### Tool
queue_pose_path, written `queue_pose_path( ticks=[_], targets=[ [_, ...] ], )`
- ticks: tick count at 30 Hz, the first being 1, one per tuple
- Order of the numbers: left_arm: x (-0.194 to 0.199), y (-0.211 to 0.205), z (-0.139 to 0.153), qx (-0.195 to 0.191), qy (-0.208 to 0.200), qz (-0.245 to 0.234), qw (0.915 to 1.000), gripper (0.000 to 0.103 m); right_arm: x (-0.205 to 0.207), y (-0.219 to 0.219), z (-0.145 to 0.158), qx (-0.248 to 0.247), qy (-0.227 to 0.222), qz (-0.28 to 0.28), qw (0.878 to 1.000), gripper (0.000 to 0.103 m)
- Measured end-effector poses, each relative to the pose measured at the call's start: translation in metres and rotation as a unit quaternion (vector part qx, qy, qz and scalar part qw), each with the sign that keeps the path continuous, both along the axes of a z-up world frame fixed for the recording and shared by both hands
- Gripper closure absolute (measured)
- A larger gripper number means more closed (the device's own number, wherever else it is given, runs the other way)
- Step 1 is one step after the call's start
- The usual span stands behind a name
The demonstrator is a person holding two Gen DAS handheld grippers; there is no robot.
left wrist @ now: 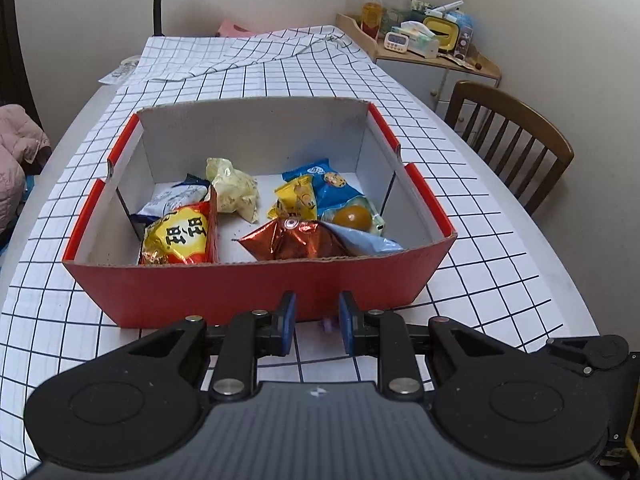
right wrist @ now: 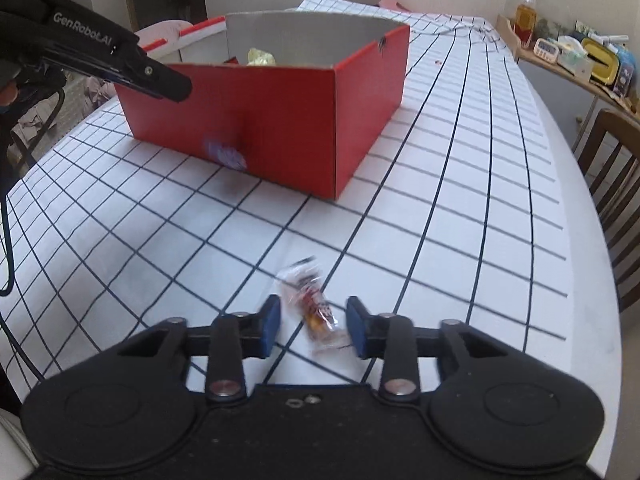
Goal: Organize snacks
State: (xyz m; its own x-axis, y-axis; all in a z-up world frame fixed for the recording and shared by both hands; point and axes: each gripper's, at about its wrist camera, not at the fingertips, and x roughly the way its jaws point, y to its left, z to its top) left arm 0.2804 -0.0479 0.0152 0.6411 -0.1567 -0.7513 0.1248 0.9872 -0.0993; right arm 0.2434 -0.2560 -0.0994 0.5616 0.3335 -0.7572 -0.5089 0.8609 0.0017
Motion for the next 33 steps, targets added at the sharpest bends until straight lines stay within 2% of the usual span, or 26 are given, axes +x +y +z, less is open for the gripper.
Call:
queue_pose_path(
  ticks=[4, 11, 14, 16, 17, 20, 25, 28, 29, 30, 33],
  targets=[
    [0.0, 0.0, -0.009, 0.002, 0.01, -0.003, 0.9999, 0.081, -0.005, 0.002, -0.004, -0.009, -0.011, 0.006, 1.0, 0.083],
    [0.0, -0.015, -0.04, 0.016, 0.042, -0.022, 0.9988, 0.08, -0.01, 0.002, -0.004, -0.002, -0.017, -0.003, 1.0, 0.086],
    [0.008, -0.02, -0.057, 0.02, 0.061, -0.024, 0.9976, 0.072, -0.012, 0.001, -0.004, 0.004, -0.016, -0.003, 1.0, 0.086],
    [0.014, -0.021, -0.069, 0.021, 0.075, -0.019, 0.9968, 0.057, -0.013, 0.0, -0.004, 0.008, -0.016, -0.004, 1.0, 0.086],
    [0.015, -0.022, -0.073, 0.02, 0.077, -0.016, 0.9967, 0.047, -0.013, -0.001, -0.004, 0.01, -0.015, -0.005, 1.0, 0.086],
    [0.018, -0.025, -0.08, 0.021, 0.071, -0.013, 0.9972, 0.044, -0.013, -0.003, -0.004, 0.015, -0.014, -0.008, 1.0, 0.086],
    [0.021, -0.032, -0.082, 0.028, 0.059, -0.006, 0.9979, 0.044, -0.012, -0.005, -0.004, 0.018, -0.014, -0.014, 1.0, 0.086],
    [0.019, -0.036, -0.082, 0.036, 0.05, -0.006, 0.9981, 0.049, -0.011, -0.006, -0.004, 0.021, -0.014, -0.018, 1.0, 0.086],
    [0.018, -0.037, -0.082, 0.038, 0.048, -0.006, 0.9981, 0.053, -0.011, -0.006, -0.004, 0.022, -0.015, -0.018, 0.999, 0.086],
    [0.018, -0.038, -0.082, 0.04, 0.047, -0.003, 0.9981, 0.062, -0.012, -0.006, -0.005, 0.022, -0.016, -0.019, 0.999, 0.086],
    [0.017, -0.04, -0.081, 0.045, 0.045, 0.001, 0.998, 0.077, -0.012, -0.006, -0.005, 0.023, -0.018, -0.023, 0.999, 0.086]
  ],
)
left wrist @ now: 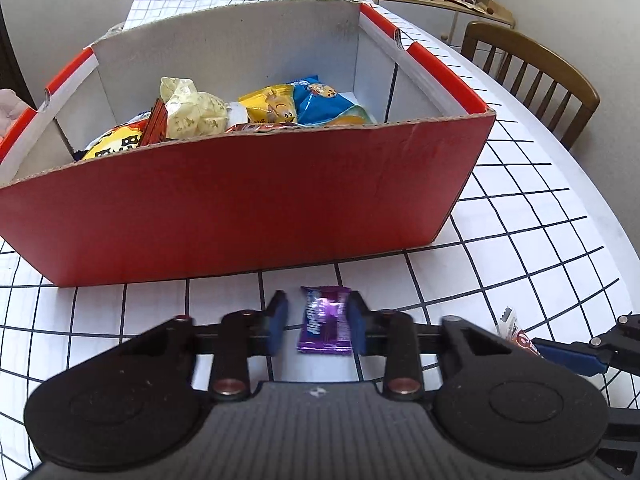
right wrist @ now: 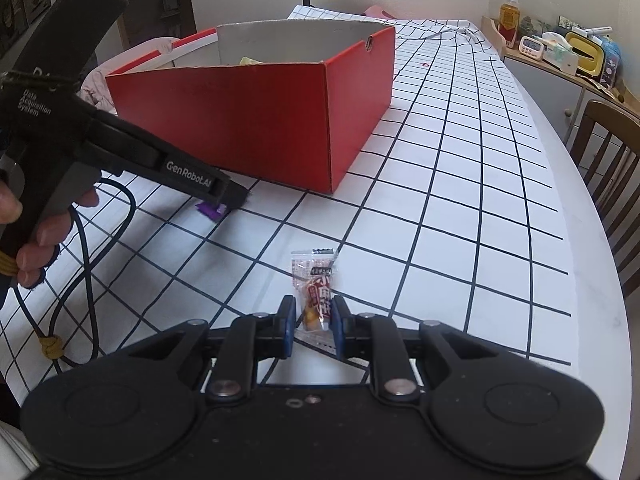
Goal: Organize snacks
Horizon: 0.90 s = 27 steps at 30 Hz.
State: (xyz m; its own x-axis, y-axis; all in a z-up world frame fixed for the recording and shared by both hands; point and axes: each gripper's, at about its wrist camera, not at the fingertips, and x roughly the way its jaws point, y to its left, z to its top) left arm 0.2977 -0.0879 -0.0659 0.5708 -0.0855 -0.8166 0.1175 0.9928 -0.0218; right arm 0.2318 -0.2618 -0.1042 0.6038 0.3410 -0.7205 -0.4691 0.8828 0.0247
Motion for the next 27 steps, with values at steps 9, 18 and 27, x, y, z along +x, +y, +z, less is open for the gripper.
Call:
queue_pose_path(
  ticks=[9, 18, 27],
  targets=[
    [-0.012, 0.011, 0.01, -0.014, -0.004, 0.014, 0.9998, 0.082, -0.007, -0.001, 0.013, 0.016, -0.017, -0.023, 0.999, 0.086],
    [-0.044, 0.028, 0.055, -0.037, -0.038, 0.015, 0.9985, 0.082, -0.028, 0.007, 0.055, 0.04, -0.068, -0.021, 0.997, 0.086],
    [-0.055, 0.044, 0.11, -0.038, -0.096, 0.028, 0.9943, 0.082, -0.029, 0.026, 0.106, 0.06, -0.12, -0.014, 0.991, 0.086]
  ],
)
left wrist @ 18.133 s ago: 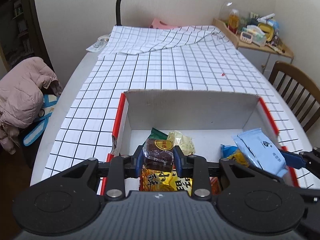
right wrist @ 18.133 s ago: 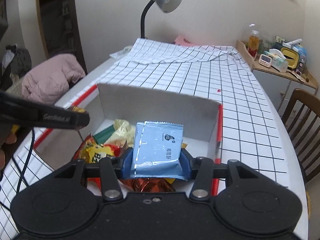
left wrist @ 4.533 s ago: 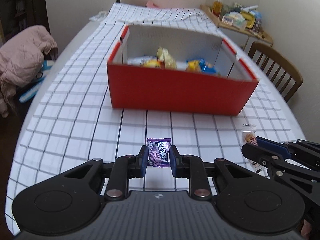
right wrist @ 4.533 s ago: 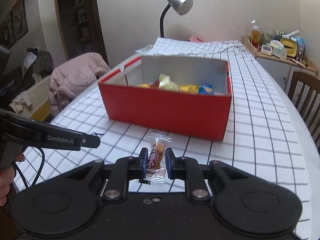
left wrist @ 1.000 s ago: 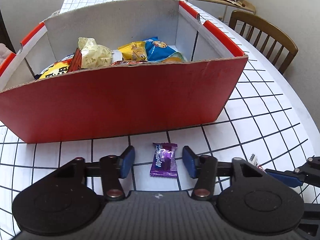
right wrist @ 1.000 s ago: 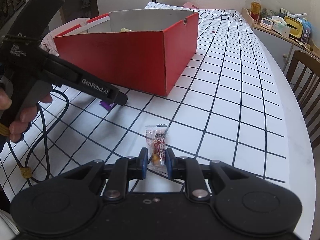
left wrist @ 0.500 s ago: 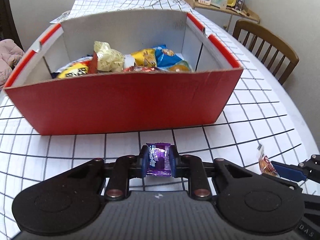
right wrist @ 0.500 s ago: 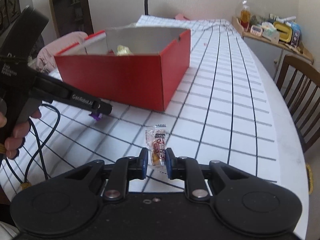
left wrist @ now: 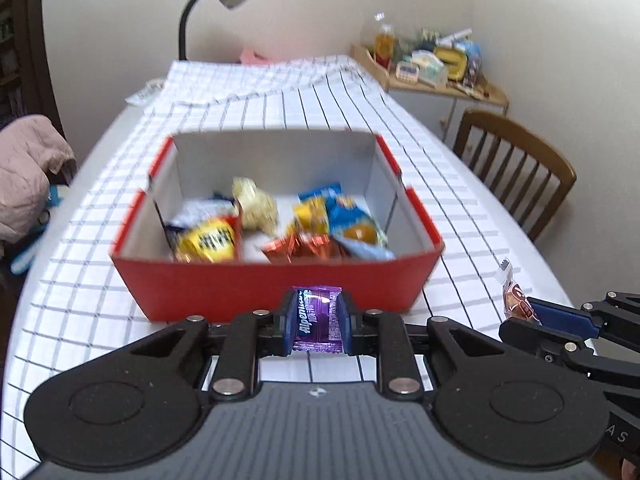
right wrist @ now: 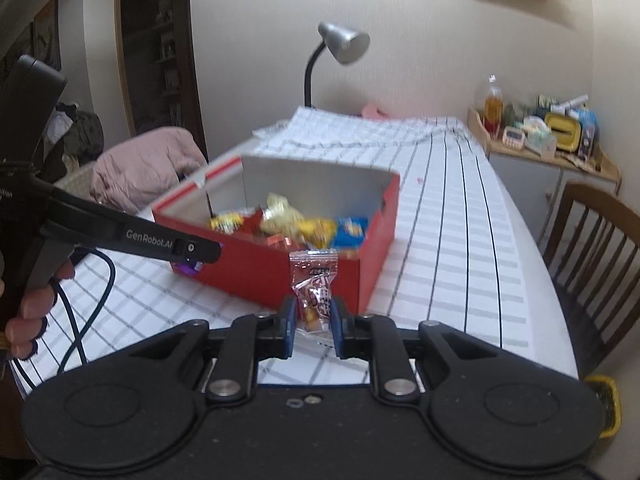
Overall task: Organize snacks
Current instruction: 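Lower purple candy and clear-wrapped candy into the red box, open both tools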
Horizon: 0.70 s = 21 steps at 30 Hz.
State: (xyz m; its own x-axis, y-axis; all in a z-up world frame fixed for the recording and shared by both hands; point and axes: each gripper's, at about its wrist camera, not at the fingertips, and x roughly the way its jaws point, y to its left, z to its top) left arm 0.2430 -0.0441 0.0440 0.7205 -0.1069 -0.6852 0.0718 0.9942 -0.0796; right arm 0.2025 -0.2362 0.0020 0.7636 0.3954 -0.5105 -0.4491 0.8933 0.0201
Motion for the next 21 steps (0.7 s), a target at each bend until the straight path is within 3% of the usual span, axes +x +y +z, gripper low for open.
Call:
queue_pose_path(
  ticks=[10, 21],
  targets=[
    [0.029, 0.02, 0.032, 0.013, -0.024, 0.022, 0.9994, 0.082, 0.038, 0.027, 0.027, 0.004, -0.019, -0.002, 1.0, 0.086],
    [0.086, 0.035, 0.004, 0.015, 0.004, 0.032, 0.9994, 0.082, 0.109, 0.054, -0.002, -0.006, 0.026, -0.014, 1.0, 0.086]
  ],
)
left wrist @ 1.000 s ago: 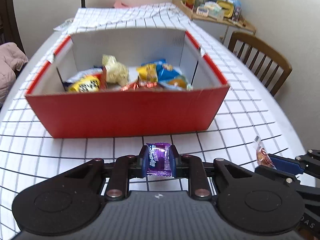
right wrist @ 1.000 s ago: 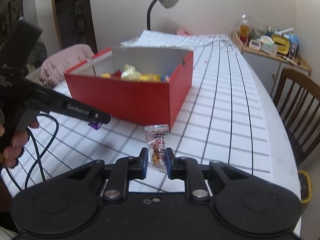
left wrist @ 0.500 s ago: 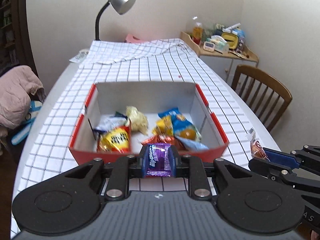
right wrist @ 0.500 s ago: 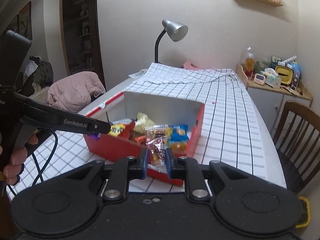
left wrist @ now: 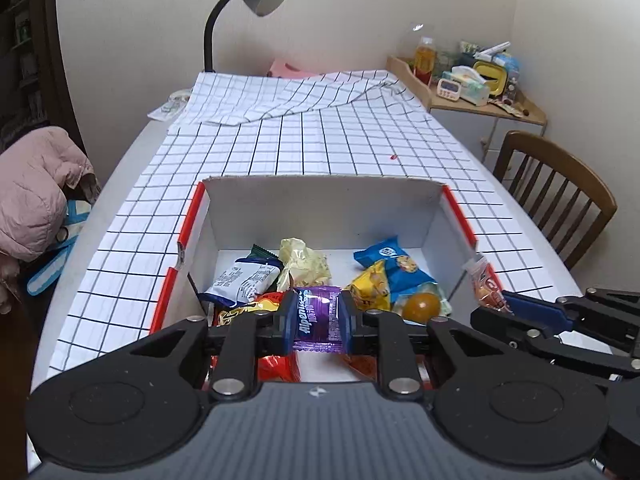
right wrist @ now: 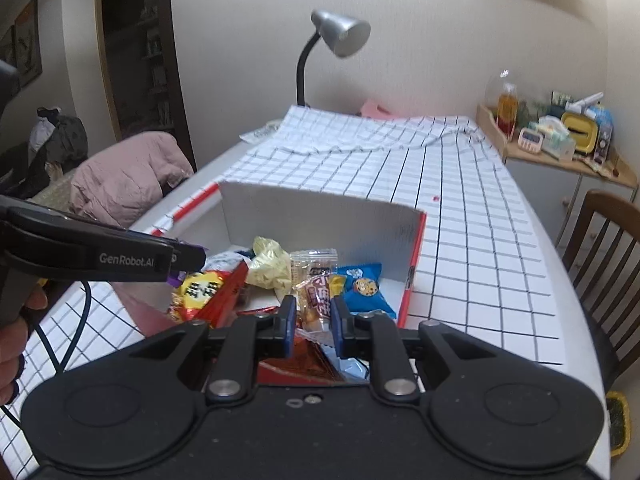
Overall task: Organize snacks
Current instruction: 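Lower purple candy and clear-wrapped candy into the red box, open both tools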
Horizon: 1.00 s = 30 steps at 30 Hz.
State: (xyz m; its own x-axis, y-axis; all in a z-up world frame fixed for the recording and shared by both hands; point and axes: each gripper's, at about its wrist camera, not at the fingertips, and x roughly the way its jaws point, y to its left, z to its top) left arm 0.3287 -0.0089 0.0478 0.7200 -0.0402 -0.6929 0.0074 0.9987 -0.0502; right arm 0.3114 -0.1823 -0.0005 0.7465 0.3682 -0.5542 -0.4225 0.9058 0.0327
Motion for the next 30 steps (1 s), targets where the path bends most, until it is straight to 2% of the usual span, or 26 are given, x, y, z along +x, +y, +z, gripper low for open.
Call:
queue_pose_path(
  ticks=[8, 19, 30],
  targets=[
    [0.028, 0.001, -0.027, 0.003, 0.026, -0.008, 0.9996, 0.082, 0.031, 0.007, -0.027, -0.013, 0.037, -0.01, 0.999, 0.086],
    [0.026, -0.004, -0.038, 0.004, 0.037, -0.02, 0.9991, 0.082, 0.03, 0.006, -0.035, -0.015, 0.047, -0.009, 0.999, 0.075],
    [-0.005, -0.009, -0.027, 0.008, 0.019, -0.025, 0.9995, 0.073, -0.002, -0.001, -0.017, -0.003, 0.015, -0.005, 1.0, 0.045]
  ],
)
